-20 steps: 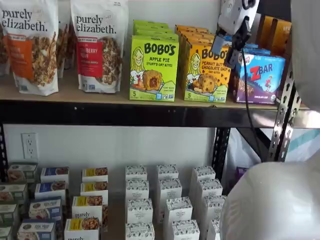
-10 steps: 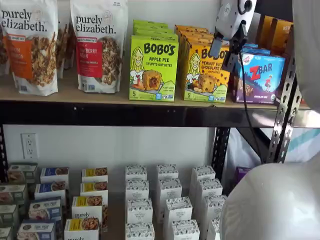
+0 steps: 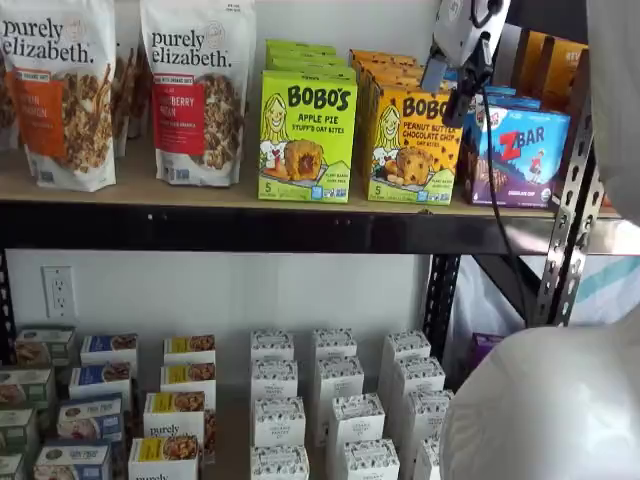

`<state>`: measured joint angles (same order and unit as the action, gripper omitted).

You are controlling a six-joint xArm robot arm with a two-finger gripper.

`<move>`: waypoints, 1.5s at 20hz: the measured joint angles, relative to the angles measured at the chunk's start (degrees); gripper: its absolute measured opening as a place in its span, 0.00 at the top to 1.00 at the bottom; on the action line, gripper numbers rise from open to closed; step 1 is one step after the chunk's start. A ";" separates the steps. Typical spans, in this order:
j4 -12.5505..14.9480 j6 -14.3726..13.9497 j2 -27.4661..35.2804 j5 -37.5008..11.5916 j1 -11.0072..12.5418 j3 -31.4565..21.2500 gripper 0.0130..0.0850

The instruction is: Pick up the orange box on the top shelf, the fifth box from the left

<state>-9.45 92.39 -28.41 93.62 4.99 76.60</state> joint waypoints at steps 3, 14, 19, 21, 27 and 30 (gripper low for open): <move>-0.03 0.29 1.19 -0.40 0.35 1.49 0.00; 4.65 1.08 3.81 -6.78 -0.38 3.26 0.00; 5.67 0.90 6.27 -6.23 -0.81 5.74 0.00; 5.55 0.70 7.56 -5.31 -0.94 7.03 0.00; 3.98 0.67 10.33 -3.82 -0.54 9.34 0.00; 4.43 0.68 11.25 -3.96 -0.70 9.64 0.00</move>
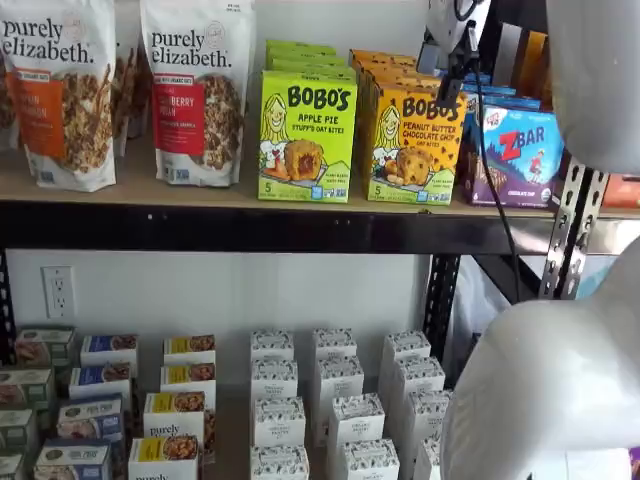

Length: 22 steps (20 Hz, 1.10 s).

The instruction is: Pick up the orange box on the top shelf, the fifth box from the left

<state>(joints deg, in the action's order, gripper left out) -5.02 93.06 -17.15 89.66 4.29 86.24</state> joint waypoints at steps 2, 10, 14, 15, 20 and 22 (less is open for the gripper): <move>0.23 0.06 0.45 -0.30 -0.03 -0.05 0.00; 1.00 0.74 1.64 -2.79 0.34 -1.28 0.00; 0.90 1.20 3.38 -0.90 0.87 0.71 0.00; 0.82 1.30 3.98 0.01 1.00 1.57 0.00; 1.21 1.64 6.14 2.86 1.35 4.57 0.00; 1.57 1.71 6.71 3.36 1.34 5.17 0.00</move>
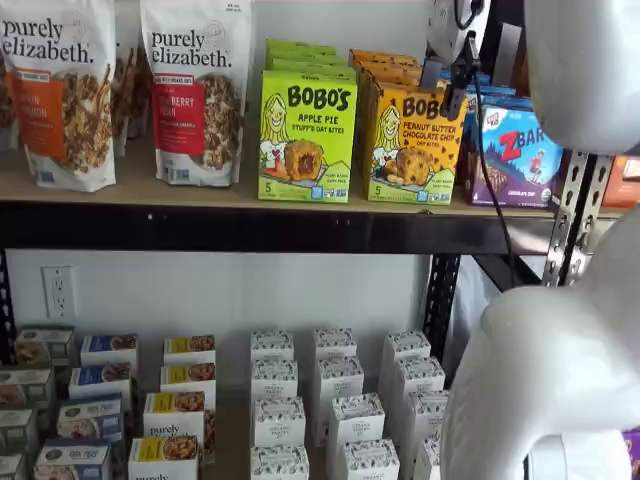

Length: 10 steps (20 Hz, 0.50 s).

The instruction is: Pick up the orange box on the top shelf, the fifth box from the left

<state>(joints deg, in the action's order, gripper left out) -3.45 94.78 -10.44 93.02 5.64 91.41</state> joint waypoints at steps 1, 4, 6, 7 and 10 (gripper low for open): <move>0.13 0.04 0.37 0.34 0.01 0.38 0.00; 0.37 0.21 1.14 0.59 0.14 0.99 0.00; 0.39 0.32 1.80 1.05 0.27 1.71 0.00; 0.34 0.38 2.17 1.44 0.34 2.17 0.00; 0.44 0.50 3.42 3.05 0.48 3.78 0.00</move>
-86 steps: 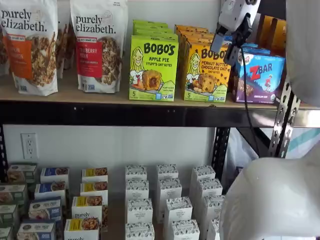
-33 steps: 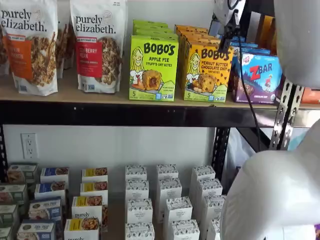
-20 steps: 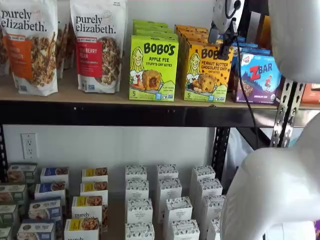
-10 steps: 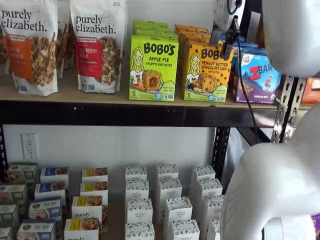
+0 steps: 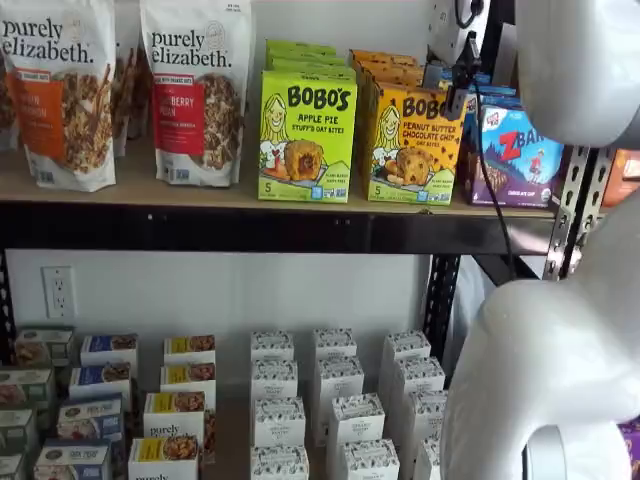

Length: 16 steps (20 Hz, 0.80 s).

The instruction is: Pick up the orange box on the top shelf, the fifth box from the left

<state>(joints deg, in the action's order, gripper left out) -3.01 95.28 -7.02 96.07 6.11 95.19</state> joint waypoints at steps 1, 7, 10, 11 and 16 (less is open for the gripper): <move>0.16 0.02 0.36 0.53 0.00 0.45 0.00; -0.40 0.03 1.38 1.72 0.14 1.23 0.00; -0.65 -0.06 1.53 1.63 0.10 1.20 0.00; -0.64 -0.09 1.56 1.59 0.06 1.17 0.00; -0.35 -0.30 1.65 1.43 -0.23 0.72 0.00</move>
<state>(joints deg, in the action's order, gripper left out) -3.35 94.98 -5.37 97.50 5.89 95.91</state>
